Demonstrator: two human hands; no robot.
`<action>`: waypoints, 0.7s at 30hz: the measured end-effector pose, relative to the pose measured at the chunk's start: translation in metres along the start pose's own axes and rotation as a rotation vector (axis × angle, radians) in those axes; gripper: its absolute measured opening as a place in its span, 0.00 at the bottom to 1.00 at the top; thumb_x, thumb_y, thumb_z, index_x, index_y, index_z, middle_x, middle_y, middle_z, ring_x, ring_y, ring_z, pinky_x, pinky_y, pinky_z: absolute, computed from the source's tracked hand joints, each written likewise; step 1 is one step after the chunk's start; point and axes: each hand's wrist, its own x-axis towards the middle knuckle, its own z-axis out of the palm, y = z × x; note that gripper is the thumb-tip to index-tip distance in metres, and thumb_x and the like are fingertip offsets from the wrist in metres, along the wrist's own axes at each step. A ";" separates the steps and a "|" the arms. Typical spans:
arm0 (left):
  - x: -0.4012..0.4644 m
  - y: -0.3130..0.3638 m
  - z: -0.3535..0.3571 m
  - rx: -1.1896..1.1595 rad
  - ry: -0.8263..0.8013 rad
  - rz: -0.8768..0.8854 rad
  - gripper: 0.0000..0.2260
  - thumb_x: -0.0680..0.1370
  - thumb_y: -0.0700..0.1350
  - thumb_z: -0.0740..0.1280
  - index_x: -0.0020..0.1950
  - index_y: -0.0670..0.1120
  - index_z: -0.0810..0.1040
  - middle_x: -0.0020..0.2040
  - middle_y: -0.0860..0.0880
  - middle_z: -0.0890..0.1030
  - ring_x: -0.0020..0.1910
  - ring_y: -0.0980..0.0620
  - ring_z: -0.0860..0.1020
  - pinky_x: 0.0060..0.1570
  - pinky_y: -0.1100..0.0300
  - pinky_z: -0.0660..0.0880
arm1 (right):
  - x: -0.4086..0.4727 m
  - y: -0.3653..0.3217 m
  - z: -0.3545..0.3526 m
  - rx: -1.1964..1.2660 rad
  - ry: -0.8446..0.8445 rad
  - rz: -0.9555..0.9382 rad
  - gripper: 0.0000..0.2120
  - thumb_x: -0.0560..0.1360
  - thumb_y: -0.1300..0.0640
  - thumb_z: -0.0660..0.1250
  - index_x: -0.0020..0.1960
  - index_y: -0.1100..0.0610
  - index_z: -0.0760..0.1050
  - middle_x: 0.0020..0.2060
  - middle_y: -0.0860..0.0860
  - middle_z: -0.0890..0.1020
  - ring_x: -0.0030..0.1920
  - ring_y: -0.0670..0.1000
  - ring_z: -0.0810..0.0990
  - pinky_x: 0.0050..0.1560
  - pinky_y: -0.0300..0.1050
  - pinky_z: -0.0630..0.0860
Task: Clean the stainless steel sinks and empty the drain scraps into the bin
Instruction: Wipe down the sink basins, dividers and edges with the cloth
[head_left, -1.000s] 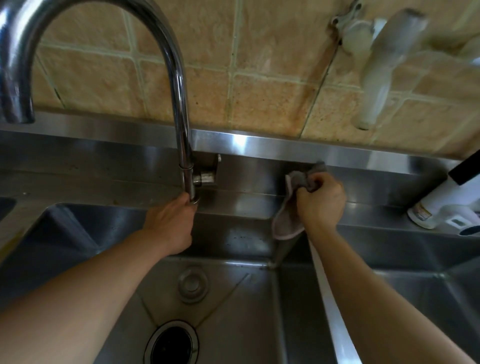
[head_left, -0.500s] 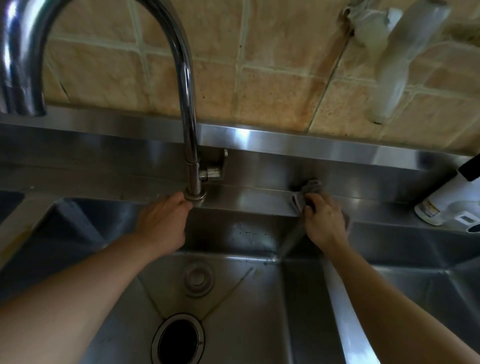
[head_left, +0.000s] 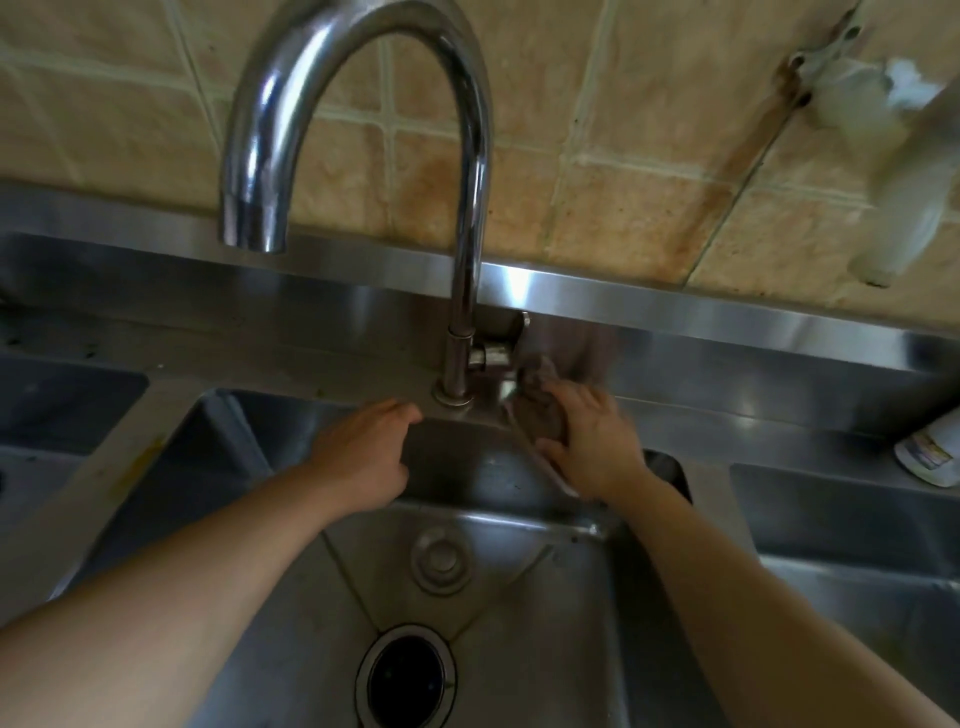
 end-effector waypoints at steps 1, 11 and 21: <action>-0.002 -0.002 0.000 -0.013 -0.007 -0.003 0.23 0.72 0.40 0.68 0.66 0.50 0.70 0.64 0.51 0.72 0.63 0.51 0.70 0.60 0.57 0.70 | -0.007 0.011 -0.001 -0.002 0.008 0.050 0.34 0.73 0.50 0.69 0.75 0.51 0.59 0.71 0.52 0.67 0.70 0.56 0.63 0.70 0.50 0.59; -0.010 -0.014 -0.008 -0.025 0.028 0.034 0.25 0.73 0.40 0.67 0.70 0.50 0.66 0.67 0.51 0.70 0.66 0.51 0.68 0.60 0.58 0.68 | 0.025 -0.090 0.042 -0.038 0.135 0.060 0.23 0.73 0.57 0.66 0.67 0.55 0.68 0.65 0.55 0.72 0.65 0.59 0.68 0.61 0.55 0.69; 0.018 0.056 0.020 0.012 -0.028 0.129 0.27 0.72 0.39 0.66 0.71 0.48 0.65 0.71 0.50 0.66 0.69 0.49 0.66 0.66 0.53 0.67 | -0.009 0.016 -0.006 -0.332 0.003 -0.065 0.27 0.78 0.42 0.53 0.75 0.50 0.57 0.73 0.50 0.64 0.71 0.59 0.58 0.72 0.52 0.41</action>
